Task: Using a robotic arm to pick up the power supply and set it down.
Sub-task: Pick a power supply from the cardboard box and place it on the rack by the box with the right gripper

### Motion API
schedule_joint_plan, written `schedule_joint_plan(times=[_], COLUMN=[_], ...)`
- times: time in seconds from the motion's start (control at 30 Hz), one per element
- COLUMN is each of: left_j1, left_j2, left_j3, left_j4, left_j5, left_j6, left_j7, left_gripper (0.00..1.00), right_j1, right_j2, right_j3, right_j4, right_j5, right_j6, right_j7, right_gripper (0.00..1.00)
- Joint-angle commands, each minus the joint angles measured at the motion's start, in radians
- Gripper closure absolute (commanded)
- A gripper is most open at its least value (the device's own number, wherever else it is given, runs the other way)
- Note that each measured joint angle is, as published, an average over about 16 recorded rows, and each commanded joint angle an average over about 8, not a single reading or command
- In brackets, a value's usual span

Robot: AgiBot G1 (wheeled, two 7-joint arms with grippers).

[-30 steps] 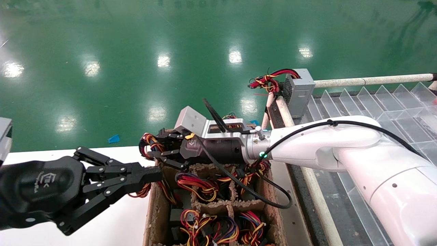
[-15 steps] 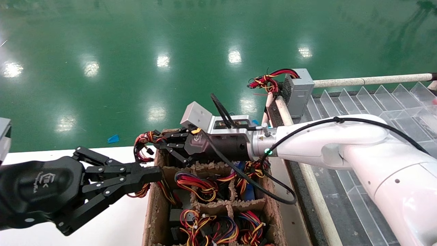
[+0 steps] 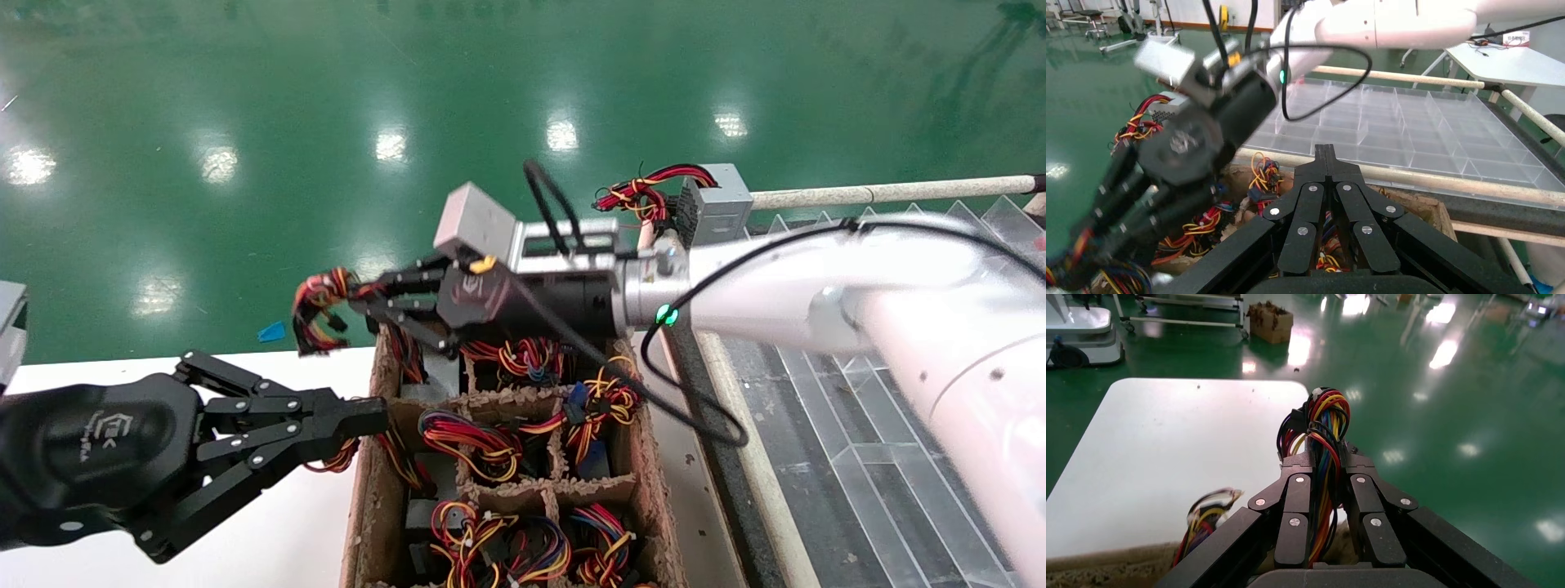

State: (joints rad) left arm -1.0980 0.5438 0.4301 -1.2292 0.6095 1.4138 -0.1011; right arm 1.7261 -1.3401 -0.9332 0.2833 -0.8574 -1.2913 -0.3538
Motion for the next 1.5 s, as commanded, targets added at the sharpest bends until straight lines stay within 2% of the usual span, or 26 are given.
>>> schedule_joint_plan(times=[0.03, 0.43, 0.6, 0.9, 1.07, 1.5], left_j1=[0.000, 0.000, 0.000, 0.000, 0.000, 0.000], left_j2=[0.000, 0.000, 0.000, 0.000, 0.000, 0.000], left_j3=[0.000, 0.000, 0.000, 0.000, 0.000, 0.000], left_j4=[0.000, 0.000, 0.000, 0.000, 0.000, 0.000], left_j5=[0.000, 0.000, 0.000, 0.000, 0.000, 0.000], left_j6=[0.000, 0.000, 0.000, 0.000, 0.000, 0.000], left_j7=[0.000, 0.000, 0.000, 0.000, 0.000, 0.000], left_gripper=[1.00, 1.00, 1.00, 1.00, 1.00, 1.00], right_j1=[0.020, 0.223, 0.303, 0.427, 0.485, 0.596], right_j2=[0.002, 0.013, 0.015, 0.043, 0.076, 0.214], right_j3=[0.002, -0.010, -0.002, -0.001, -0.011, -0.045], right_j4=[-0.007, -0.040, -0.077, -0.155, -0.202, -0.295], right_j5=[0.007, -0.019, -0.012, -0.026, -0.047, -0.101], right_j6=[-0.019, -0.138, -0.161, -0.143, -0.109, -0.021], right_j7=[-0.008, -0.106, -0.145, -0.216, -0.250, -0.269], right_gripper=[1.00, 1.00, 1.00, 1.00, 1.00, 1.00])
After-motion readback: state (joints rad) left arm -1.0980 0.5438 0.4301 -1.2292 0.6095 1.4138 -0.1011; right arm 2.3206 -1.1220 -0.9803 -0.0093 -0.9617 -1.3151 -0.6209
